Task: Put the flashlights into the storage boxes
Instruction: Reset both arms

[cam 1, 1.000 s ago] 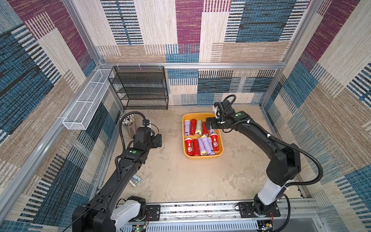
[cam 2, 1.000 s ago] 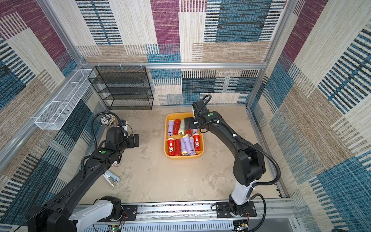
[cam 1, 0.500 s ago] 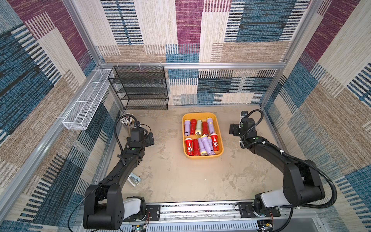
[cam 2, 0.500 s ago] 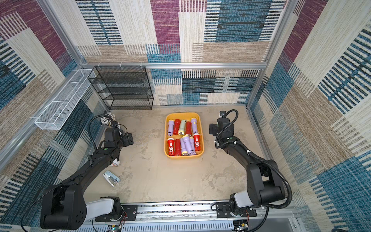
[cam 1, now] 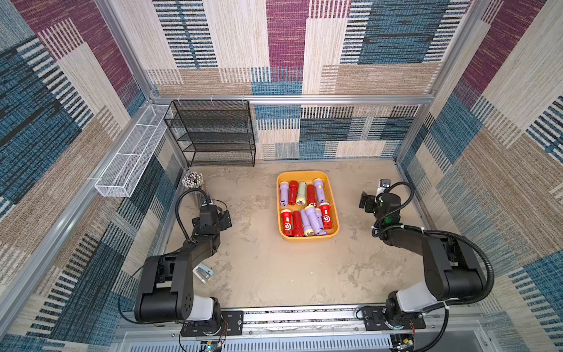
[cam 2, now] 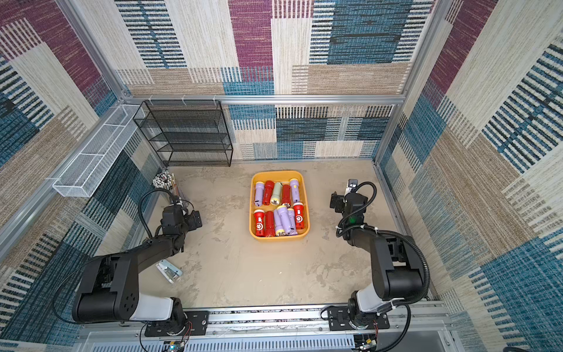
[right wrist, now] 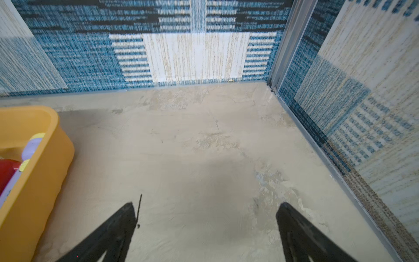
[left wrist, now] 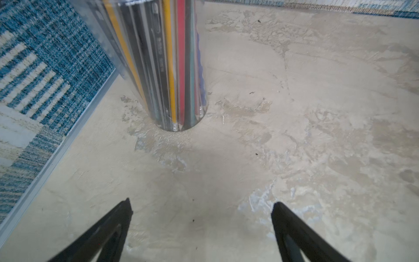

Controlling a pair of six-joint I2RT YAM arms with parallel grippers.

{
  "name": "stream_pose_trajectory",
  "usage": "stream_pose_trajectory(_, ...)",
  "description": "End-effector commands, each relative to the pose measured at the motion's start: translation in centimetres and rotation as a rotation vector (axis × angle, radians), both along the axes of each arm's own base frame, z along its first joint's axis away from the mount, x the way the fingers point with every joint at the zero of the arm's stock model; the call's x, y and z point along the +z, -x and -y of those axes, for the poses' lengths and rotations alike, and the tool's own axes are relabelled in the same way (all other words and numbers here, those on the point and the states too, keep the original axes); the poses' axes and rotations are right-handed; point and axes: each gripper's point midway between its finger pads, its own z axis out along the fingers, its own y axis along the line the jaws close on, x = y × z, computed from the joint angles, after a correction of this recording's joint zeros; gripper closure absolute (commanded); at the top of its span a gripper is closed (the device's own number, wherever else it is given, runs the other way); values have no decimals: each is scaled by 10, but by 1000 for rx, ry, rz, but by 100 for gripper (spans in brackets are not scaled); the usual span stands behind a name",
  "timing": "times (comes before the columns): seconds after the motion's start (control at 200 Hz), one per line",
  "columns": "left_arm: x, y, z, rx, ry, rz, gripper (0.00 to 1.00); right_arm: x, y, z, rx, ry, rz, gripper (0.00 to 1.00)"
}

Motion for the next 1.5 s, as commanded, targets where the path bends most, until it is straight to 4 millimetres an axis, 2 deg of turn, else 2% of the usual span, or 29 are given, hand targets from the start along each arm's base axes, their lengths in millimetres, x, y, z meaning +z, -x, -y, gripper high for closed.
stream_pose_trajectory(0.0, 16, -10, -3, 11, -5, 116, 1, 43, -10, -15, 104, -16, 197, 0)
stream_pose_trajectory(0.155, 12, -16, 6, -42, -12, 117, 1, 48, -6, -23, 158, 0, 220, 0)
stream_pose_trajectory(0.306, 12, -16, 8, -53, -14, 126, 1, 49, 18, -26, 176, -11, 211, 0)
stream_pose_trajectory(0.396, 9, -19, 10, -70, -12, 110, 3, 43, 35, -32, 208, -16, 209, 0)
stream_pose_trajectory(0.551, 5, -19, 18, -121, 2, 106, 3, 27, 50, -20, 140, -11, 232, 0)
stream_pose_trajectory(0.586, 10, -22, 21, -146, 9, 149, 3, 24, 53, -20, 139, -17, 242, 0)
stream_pose_trajectory(0.746, 5, -20, 26, -174, 1, 166, 3, 6, 50, -20, 136, -30, 239, 0)
stream_pose_trajectory(0.922, 6, -20, 26, -174, 0, 171, 1, 1, 56, -27, 185, -24, 252, 0)
stream_pose_trajectory(1.497, 6, -19, 28, -174, -10, 170, 1, 3, 57, -26, 186, -21, 260, 0)
